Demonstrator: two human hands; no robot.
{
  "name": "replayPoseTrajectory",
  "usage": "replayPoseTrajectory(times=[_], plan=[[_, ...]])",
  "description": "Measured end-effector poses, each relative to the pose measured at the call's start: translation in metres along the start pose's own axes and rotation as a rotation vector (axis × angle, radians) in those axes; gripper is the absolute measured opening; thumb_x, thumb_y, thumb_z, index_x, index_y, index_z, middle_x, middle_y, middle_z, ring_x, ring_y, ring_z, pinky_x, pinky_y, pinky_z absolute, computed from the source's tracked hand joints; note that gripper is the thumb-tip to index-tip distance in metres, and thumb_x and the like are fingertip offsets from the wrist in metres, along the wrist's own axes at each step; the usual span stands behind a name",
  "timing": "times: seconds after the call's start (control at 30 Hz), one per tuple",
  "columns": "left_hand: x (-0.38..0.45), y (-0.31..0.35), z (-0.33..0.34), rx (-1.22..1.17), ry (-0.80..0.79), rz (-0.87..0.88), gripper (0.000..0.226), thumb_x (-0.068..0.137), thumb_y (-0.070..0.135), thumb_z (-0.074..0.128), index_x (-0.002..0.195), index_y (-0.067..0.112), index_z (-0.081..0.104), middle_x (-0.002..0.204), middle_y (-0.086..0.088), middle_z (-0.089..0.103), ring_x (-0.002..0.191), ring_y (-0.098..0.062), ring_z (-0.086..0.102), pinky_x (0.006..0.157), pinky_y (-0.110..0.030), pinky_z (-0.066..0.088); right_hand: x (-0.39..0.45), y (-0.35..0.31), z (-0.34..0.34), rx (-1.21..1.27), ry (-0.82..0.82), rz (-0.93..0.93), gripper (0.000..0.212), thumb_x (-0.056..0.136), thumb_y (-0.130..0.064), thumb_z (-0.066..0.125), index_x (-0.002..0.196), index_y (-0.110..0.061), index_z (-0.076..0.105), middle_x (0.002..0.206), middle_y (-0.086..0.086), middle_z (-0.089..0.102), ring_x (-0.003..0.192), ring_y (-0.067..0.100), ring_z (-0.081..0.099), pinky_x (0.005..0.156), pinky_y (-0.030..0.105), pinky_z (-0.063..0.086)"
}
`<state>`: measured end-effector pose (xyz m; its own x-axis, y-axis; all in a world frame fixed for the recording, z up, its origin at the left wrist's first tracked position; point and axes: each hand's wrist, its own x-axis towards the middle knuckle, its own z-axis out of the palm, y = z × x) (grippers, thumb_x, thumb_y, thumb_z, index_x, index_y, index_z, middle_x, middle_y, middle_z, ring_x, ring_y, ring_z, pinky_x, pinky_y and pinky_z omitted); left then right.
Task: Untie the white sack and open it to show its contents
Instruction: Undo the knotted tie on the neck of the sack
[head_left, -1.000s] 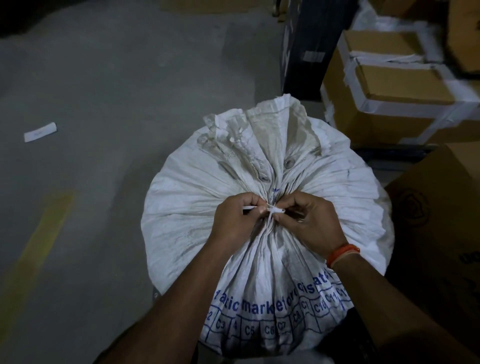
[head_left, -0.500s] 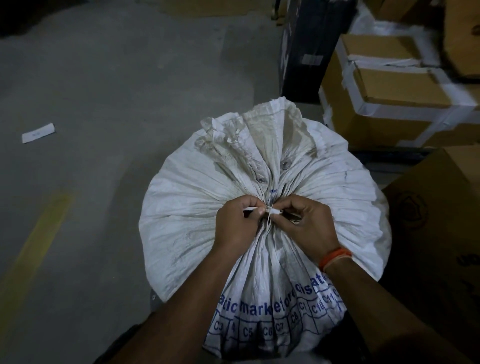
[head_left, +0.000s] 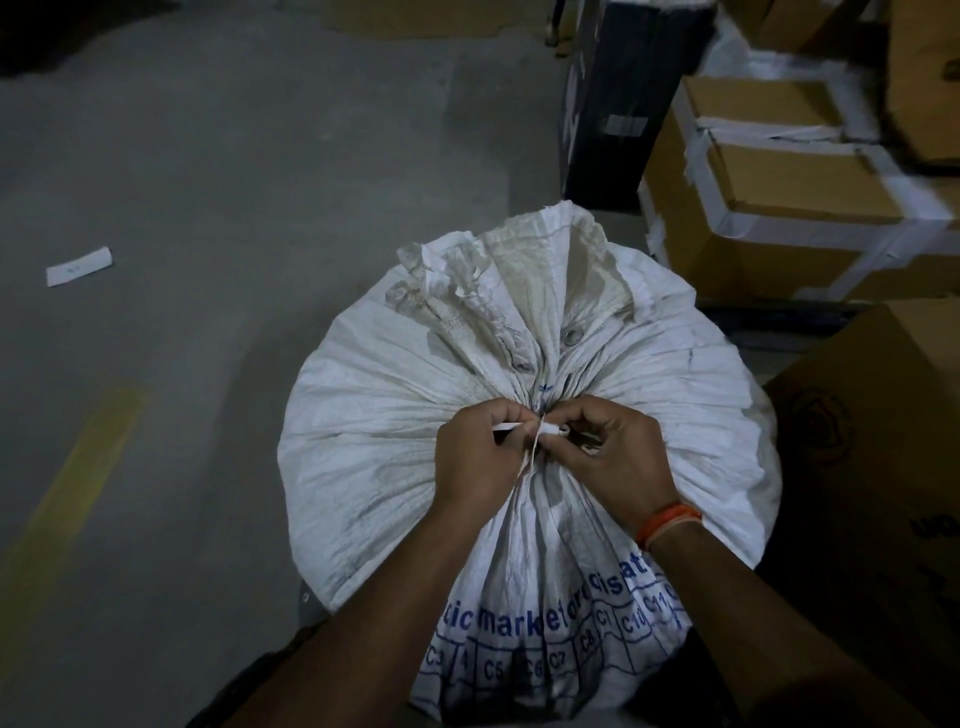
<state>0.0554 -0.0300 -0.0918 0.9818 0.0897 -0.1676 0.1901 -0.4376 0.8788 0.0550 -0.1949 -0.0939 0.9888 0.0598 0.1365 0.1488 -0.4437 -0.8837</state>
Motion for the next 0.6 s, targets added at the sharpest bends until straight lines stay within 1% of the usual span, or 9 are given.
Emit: replayPoseTrajectory(times=[0.07,0.17,0.3,0.4,0.5,0.6], plan=[[0.004,0.000,-0.005,0.021,-0.027,0.008,0.010,0.092,0.020,0.075,0.087,0.026,0.081,0.076,0.012,0.077,0.072,-0.001,0.071,0.067,-0.018,0.053,0.001,0.000,-0.001,-0.001,-0.005,0.000,0.014,0.078,-0.013,0.085,0.088,-0.019,0.078,0.086,-0.010,0.076,0.083,0.006,0.072,0.077,0.022,0.059],[0.008,-0.002,-0.014,0.024,-0.082,0.004,0.008,0.089,0.020,0.079,0.086,0.027,0.081,0.077,0.012,0.078,0.075,-0.003,0.072,0.072,-0.017,0.054,0.002,0.000,-0.001,-0.014,0.001,0.011,0.016,0.077,-0.012,0.086,0.089,-0.018,0.079,0.087,-0.010,0.076,0.083,0.005,0.072,0.078,0.021,0.059],[0.012,-0.007,-0.022,0.074,-0.104,0.023,0.004,0.088,0.019,0.080,0.089,0.023,0.081,0.080,0.009,0.080,0.078,-0.004,0.074,0.075,-0.017,0.055,0.002,0.002,-0.002,0.021,-0.002,0.041,0.016,0.077,-0.008,0.085,0.089,-0.017,0.079,0.087,-0.007,0.076,0.083,0.007,0.072,0.079,0.027,0.060],[0.011,-0.006,-0.023,0.064,-0.114,0.029,0.005,0.090,0.017,0.077,0.090,0.021,0.081,0.082,0.009,0.080,0.079,-0.003,0.074,0.075,-0.017,0.054,0.002,0.002,-0.001,0.038,0.000,0.054,0.015,0.077,-0.008,0.085,0.088,-0.017,0.078,0.087,-0.007,0.076,0.083,0.008,0.072,0.079,0.030,0.061],[0.010,-0.005,-0.021,0.049,-0.123,0.037,0.010,0.092,0.015,0.074,0.090,0.022,0.080,0.085,0.010,0.080,0.081,0.001,0.073,0.078,-0.015,0.054,0.002,0.001,-0.001,0.026,0.002,0.050,0.014,0.077,-0.010,0.086,0.087,-0.016,0.079,0.087,-0.009,0.076,0.083,0.007,0.072,0.079,0.028,0.061],[0.011,-0.003,-0.020,0.059,-0.126,0.036,0.011,0.093,0.015,0.072,0.089,0.023,0.078,0.088,0.011,0.080,0.086,-0.001,0.073,0.080,-0.019,0.054,0.002,0.001,-0.001,0.027,0.004,0.053,0.014,0.077,-0.011,0.086,0.087,-0.017,0.079,0.086,-0.008,0.076,0.083,0.006,0.072,0.079,0.026,0.060]])
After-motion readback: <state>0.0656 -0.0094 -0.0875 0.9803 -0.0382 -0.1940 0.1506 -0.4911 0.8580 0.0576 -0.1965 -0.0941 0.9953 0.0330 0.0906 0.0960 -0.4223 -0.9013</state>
